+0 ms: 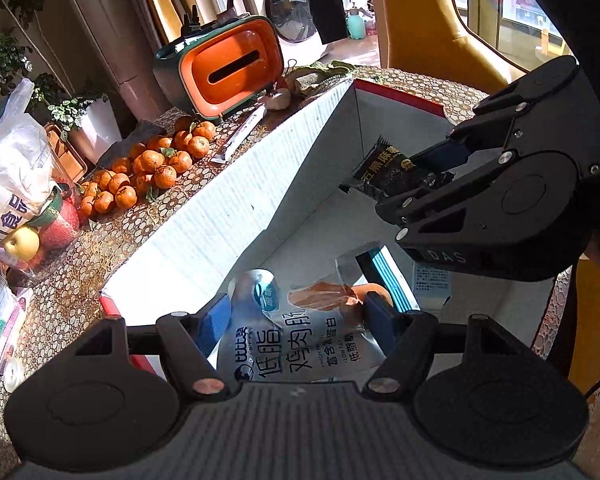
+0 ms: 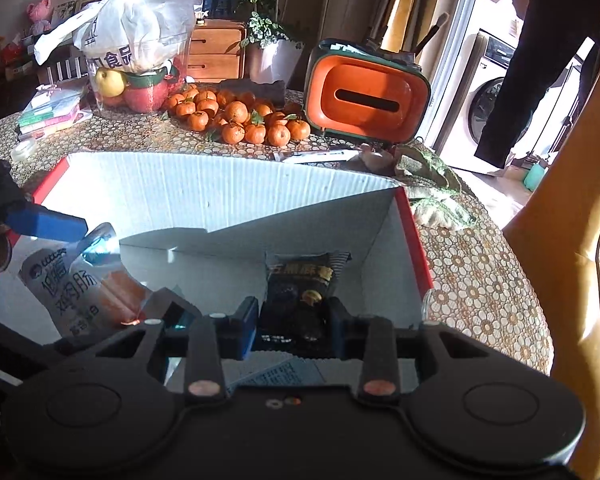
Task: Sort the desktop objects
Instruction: 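Open the right gripper to release the black bag while the left lowers the pouch into the box and opens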
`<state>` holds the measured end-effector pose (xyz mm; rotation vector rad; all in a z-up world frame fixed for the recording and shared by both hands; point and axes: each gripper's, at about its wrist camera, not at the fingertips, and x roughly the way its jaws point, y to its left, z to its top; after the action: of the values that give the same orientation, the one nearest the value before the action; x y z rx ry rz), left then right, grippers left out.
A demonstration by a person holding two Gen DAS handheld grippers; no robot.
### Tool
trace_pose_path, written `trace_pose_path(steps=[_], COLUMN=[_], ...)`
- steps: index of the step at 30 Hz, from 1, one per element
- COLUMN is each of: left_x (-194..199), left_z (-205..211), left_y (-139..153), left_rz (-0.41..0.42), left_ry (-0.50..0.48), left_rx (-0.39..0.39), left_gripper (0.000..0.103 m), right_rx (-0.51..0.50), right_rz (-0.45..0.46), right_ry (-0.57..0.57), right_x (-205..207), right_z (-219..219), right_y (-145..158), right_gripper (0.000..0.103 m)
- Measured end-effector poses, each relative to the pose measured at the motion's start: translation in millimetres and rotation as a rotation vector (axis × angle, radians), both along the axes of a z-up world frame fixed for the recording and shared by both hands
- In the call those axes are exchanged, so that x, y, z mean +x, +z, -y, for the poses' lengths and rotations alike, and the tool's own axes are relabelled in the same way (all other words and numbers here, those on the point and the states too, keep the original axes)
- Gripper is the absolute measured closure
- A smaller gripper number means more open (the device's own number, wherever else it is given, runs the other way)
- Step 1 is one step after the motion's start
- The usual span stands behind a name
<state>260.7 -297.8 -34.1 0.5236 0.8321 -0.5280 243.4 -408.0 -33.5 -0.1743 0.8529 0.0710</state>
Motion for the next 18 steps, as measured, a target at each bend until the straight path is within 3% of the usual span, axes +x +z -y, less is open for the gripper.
trace_pose_path(steps=[8, 18], left_x=[11.0, 22.5], left_z=[8.6, 10.2], left_y=[-15.3, -28.0], left_rz=[-0.053, -0.116], left_ry=[-0.019, -0.008], left_rx=[0.058, 0.103], left_gripper=[0.031, 0.031], right_rx=[0.011, -0.011], right_rz=[-0.178, -0.302], right_ry=[-0.021, -0.003], right_x=[30.7, 40.8], right_z=[3.8, 1.3], right_y=[-16.5, -32.7], right_gripper=[0.067, 0.067])
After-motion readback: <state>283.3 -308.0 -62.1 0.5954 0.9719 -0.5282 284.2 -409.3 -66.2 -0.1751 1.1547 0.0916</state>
